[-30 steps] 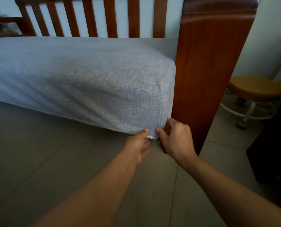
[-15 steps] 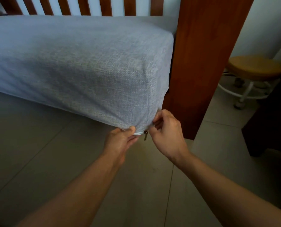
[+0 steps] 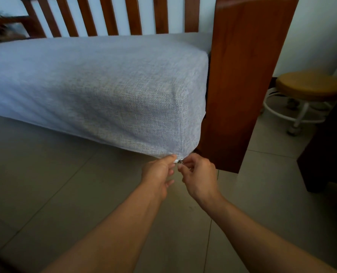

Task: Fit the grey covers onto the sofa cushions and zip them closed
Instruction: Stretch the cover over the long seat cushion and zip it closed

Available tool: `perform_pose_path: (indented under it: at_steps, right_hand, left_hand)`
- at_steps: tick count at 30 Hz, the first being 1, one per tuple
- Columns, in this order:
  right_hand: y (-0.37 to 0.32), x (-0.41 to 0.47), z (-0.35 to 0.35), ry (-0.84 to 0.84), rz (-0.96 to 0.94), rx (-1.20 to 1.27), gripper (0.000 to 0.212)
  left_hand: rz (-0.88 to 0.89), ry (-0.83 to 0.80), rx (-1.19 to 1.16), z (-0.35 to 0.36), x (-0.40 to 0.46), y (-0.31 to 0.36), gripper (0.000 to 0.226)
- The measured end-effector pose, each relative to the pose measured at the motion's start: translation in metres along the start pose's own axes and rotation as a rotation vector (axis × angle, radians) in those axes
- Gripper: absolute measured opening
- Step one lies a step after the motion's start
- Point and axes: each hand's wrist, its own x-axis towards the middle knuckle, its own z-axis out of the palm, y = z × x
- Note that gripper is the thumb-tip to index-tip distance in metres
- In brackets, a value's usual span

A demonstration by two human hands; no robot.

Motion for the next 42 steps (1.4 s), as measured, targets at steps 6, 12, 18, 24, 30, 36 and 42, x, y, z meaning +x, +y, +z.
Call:
perform_pose_path:
  at_steps: [6,12,18,24,30,36,42]
  right_hand:
    - [0.007,0.000,0.008,0.041,0.016,-0.097,0.019]
    - [0.015,0.009,0.003,0.113,0.043,-0.209,0.020]
    - [0.018,0.027,0.003,0.177,0.072,-0.188,0.023]
    - [0.024,0.051,0.002,0.217,0.085,-0.174,0.012]
    - [0.029,0.075,0.001,0.240,0.191,-0.177,0.014]
    - [0.028,0.113,-0.009,0.274,0.324,-0.154,0.018]
    - [0.033,0.131,-0.007,0.303,0.335,-0.188,0.022]
  left_hand:
    - [-0.040,0.141,0.122,0.007,0.000,0.014,0.011]
    - [-0.006,0.169,0.204,0.008,-0.008,0.016,0.014]
    - [0.004,0.122,0.212,0.004,-0.010,0.015,0.018]
    - [-0.005,0.078,0.236,-0.003,-0.005,0.014,0.018]
    - [-0.044,0.021,0.237,-0.004,0.000,0.016,0.018]
    - [-0.091,-0.032,0.239,-0.012,0.005,0.017,0.018]
    - [-0.119,-0.081,0.234,-0.015,0.009,0.017,0.020]
